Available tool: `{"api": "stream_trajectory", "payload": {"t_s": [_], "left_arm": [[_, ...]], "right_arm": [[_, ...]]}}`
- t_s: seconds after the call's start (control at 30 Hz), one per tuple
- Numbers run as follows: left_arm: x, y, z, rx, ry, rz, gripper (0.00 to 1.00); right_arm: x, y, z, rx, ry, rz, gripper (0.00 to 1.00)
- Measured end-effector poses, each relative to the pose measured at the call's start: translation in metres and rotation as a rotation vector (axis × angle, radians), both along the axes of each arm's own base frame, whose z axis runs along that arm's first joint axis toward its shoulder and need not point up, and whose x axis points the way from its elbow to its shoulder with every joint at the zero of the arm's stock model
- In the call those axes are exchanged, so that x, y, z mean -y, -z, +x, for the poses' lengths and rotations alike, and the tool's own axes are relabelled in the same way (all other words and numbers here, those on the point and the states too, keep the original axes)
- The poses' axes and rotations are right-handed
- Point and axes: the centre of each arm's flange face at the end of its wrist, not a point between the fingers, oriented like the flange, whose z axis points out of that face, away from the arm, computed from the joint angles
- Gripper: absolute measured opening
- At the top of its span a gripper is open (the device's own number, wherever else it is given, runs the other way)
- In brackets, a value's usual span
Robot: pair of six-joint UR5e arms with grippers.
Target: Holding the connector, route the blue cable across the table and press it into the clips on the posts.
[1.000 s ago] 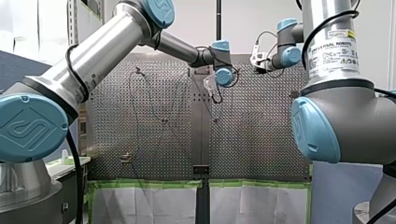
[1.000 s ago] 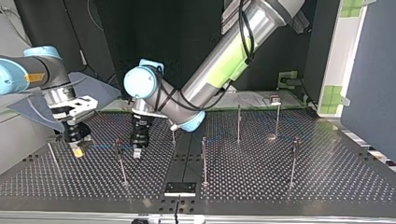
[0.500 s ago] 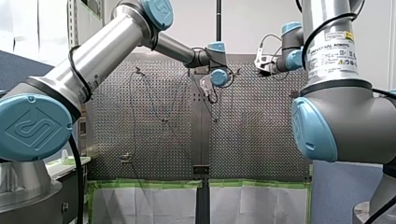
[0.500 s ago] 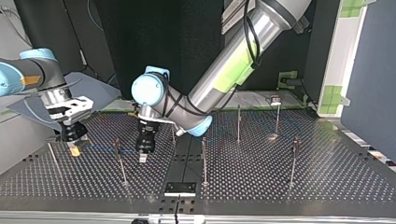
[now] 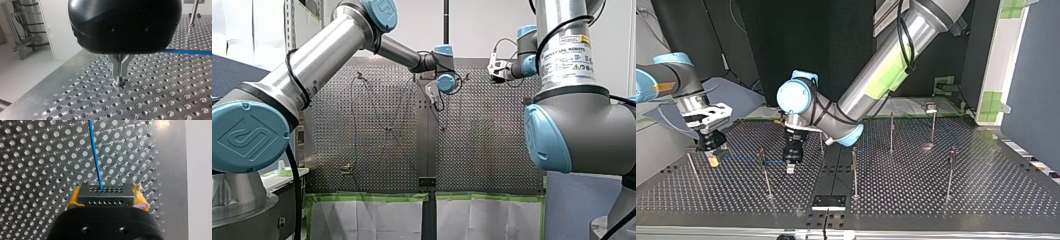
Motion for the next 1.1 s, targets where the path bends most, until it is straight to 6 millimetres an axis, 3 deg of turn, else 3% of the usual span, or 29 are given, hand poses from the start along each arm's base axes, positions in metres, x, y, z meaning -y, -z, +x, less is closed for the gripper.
{"api": "stream_trajectory", "payload": {"t_s": [0.03, 0.07, 0.1, 0.13, 0.17, 0.2, 0.77, 0.87, 1.1], "left_arm": [[0.0, 0.0, 0.0, -0.001, -0.001, 0.001, 0.42], [0.0, 0.0, 0.0, -0.002, -0.001, 0.002, 0.63], [0.0, 0.0, 0.0, -0.003, 0.0, 0.002, 0.78], [0.0, 0.0, -0.001, -0.003, 0.001, 0.003, 0.78], [0.001, 0.0, -0.001, -0.003, 0.002, 0.003, 0.97], [0.001, 0.0, -0.002, -0.004, 0.003, 0.004, 1.0], [0.005, 0.01, -0.02, -0.084, -0.006, 0.075, 1.0], [0.006, 0.011, -0.029, -0.106, -0.019, 0.091, 1.0], [0.017, 0.001, -0.07, -0.129, 0.004, 0.108, 1.0]], "right_arm": [[0.0, 0.0, -0.001, 0.0, 0.0, 0.0, 0.0], [0.001, 0.001, -0.002, 0.0, 0.001, 0.001, 0.0], [0.001, 0.001, -0.002, -0.001, 0.002, 0.0, 0.0], [0.002, 0.001, -0.003, -0.001, 0.002, 0.0, 0.0], [0.002, 0.001, -0.003, -0.001, 0.001, 0.0, 0.0], [0.002, 0.001, -0.004, -0.001, 0.0, 0.0, 0.0], [0.002, 0.0, -0.003, -0.003, -0.008, 0.0, 0.0], [0.001, 0.001, -0.002, -0.002, -0.009, 0.001, 0.0], [0.0, 0.001, 0.0, -0.001, -0.013, 0.003, 0.0]]}}
